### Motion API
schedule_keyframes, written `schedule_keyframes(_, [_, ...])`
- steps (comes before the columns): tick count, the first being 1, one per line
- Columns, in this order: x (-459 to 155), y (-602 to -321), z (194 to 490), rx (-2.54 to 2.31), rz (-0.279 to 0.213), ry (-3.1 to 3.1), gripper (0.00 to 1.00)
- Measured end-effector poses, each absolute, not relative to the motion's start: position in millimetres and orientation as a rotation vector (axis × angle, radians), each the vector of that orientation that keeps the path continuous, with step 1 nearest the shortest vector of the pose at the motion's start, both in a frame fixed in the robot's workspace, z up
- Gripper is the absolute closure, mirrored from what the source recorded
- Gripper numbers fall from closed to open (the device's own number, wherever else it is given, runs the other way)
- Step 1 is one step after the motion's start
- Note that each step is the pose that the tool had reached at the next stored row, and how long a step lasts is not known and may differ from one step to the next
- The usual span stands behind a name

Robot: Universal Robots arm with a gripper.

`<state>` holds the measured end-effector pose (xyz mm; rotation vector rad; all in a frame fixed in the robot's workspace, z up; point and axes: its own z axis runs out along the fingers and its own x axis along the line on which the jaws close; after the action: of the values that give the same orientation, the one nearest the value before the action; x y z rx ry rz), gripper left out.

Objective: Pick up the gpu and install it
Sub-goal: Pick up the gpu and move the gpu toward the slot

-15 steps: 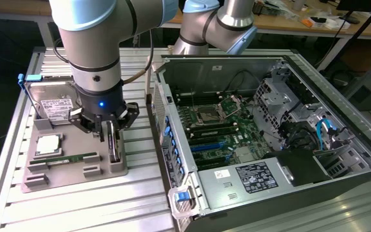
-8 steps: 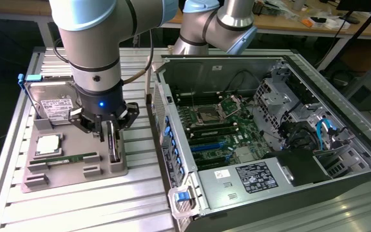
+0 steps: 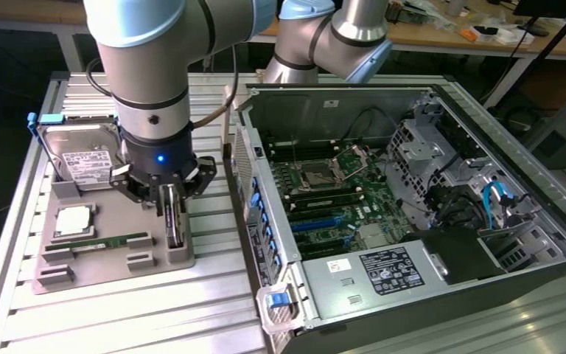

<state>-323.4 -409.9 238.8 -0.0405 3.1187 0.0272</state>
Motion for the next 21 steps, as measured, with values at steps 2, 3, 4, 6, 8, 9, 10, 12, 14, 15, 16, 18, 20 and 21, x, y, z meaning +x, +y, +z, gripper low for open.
schedule_keyframes(2, [-323.2, -409.9, 238.8, -0.04, 0.027, 3.119, 0.61])
schedule_keyframes(3, [-323.2, -409.9, 238.8, -0.04, 0.027, 3.119, 0.61])
schedule_keyframes(4, [-323.2, -409.9, 238.9, -0.04, 0.027, 3.119, 0.61])
schedule_keyframes(6, [-323.2, -409.9, 238.9, -0.04, 0.027, 3.119, 0.61])
schedule_keyframes(8, [-323.2, -409.9, 238.9, -0.04, 0.027, 3.119, 0.61])
schedule_keyframes(9, [-323.2, -409.9, 238.9, -0.04, 0.027, 3.119, 0.61])
schedule_keyframes(10, [-323.2, -409.9, 238.9, -0.04, 0.027, 3.119, 0.61])
schedule_keyframes(12, [-323.2, -409.9, 238.9, -0.04, 0.027, 3.119, 0.61])
schedule_keyframes(14, [-323.2, -409.9, 238.9, -0.04, 0.027, 3.119, 0.69])
schedule_keyframes(15, [-323.2, -409.9, 238.9, -0.041, 0.027, 3.119, 0.69])
schedule_keyframes(16, [-323.2, -409.9, 238.9, -0.04, 0.027, 3.119, 0.69])
schedule_keyframes(18, [-323.2, -409.9, 238.9, -0.041, 0.027, 3.119, 0.73])
schedule_keyframes(20, [-323.2, -409.9, 238.9, -0.04, 0.027, 3.119, 0.73])
schedule_keyframes(21, [-323.2, -409.9, 238.9, -0.04, 0.027, 3.119, 0.73])
